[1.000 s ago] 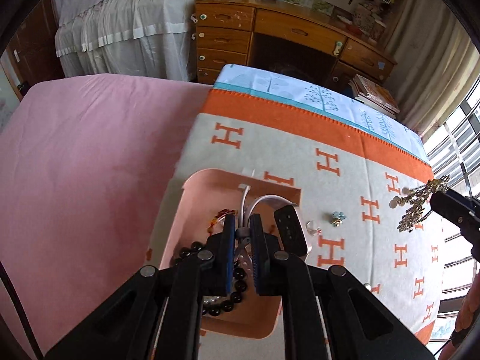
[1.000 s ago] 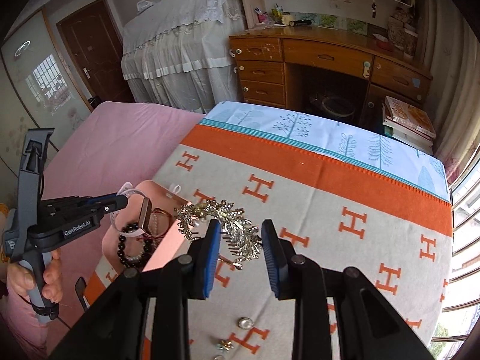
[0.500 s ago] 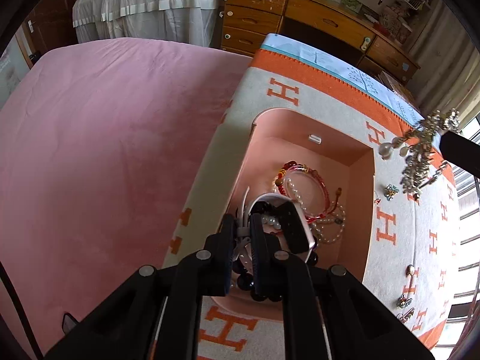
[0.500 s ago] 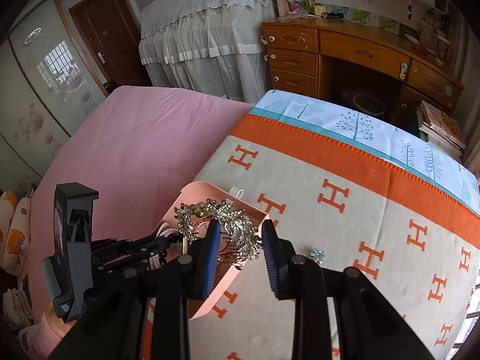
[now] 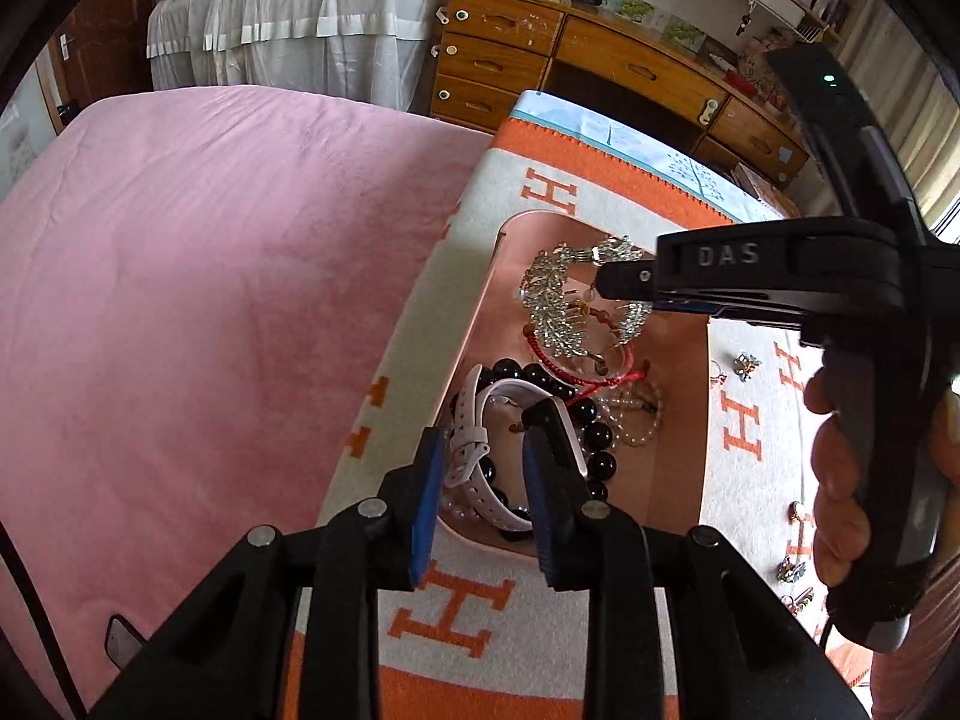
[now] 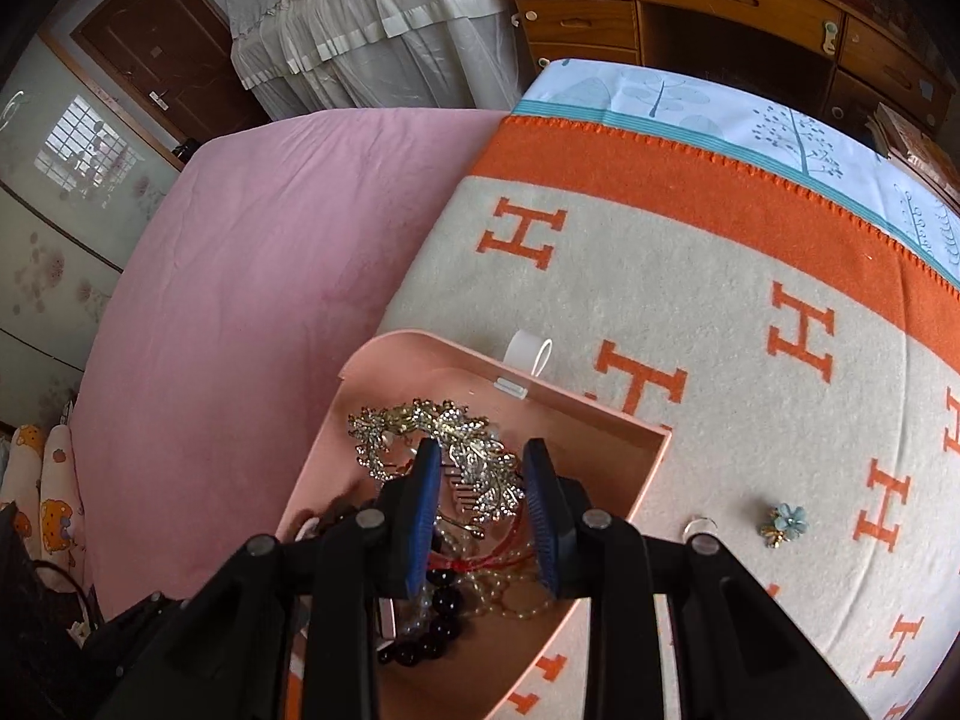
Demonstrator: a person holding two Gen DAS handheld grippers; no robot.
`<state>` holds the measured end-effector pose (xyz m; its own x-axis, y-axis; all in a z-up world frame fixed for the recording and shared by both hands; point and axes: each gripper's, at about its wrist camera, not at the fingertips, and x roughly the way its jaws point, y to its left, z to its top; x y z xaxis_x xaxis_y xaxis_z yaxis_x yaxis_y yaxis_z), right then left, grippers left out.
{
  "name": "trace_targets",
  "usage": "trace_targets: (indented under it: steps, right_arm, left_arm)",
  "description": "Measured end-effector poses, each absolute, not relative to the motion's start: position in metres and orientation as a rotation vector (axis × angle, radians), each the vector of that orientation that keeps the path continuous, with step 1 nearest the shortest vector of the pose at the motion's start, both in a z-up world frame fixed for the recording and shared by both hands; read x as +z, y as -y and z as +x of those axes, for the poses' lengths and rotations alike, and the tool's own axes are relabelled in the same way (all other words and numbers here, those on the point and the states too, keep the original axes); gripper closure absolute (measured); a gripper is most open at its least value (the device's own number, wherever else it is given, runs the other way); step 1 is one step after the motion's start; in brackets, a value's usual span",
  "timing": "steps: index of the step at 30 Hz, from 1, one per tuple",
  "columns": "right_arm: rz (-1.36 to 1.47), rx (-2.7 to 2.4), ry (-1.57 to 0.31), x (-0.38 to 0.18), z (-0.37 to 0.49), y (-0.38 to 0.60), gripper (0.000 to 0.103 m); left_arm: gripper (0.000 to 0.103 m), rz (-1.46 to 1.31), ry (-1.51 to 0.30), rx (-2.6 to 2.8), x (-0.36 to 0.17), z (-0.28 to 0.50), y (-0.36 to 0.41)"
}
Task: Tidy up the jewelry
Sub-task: 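Place smartwatch in pink box with left tool while right tool places hair comb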
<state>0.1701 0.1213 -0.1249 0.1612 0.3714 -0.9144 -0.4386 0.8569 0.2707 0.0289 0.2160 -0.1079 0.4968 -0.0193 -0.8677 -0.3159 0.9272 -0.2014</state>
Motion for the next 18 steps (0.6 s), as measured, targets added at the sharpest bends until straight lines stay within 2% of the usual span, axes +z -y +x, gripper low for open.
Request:
trace_targets:
  steps: [1,3,4,5,18]
  right_arm:
    - [-0.059,0.576,-1.294,-0.128,0.172,-0.123,0.075]
    - [-0.050,0.581,-1.305,-0.133,0.175,-0.126,0.074]
    - [-0.051,0.584,-1.305,-0.134,0.176,-0.128,0.074]
    - [-0.055,0.580,-1.298,-0.135,0.176,-0.129,0.074]
    - [-0.035,0.646,-1.194,-0.094,0.145,-0.093,0.071]
  left_arm:
    - [0.074,-0.357,-1.039,0.182,-0.107,0.028,-0.215]
    - [0.061,-0.348,-1.033,0.185,-0.106,0.027,-0.213]
    - [0.051,-0.341,-1.025,0.191,-0.105,0.027,-0.213]
    - [0.047,-0.332,-1.014,0.198,-0.103,0.026,-0.212]
    - [0.047,-0.296,-0.978,0.182,-0.093,0.026,-0.198]
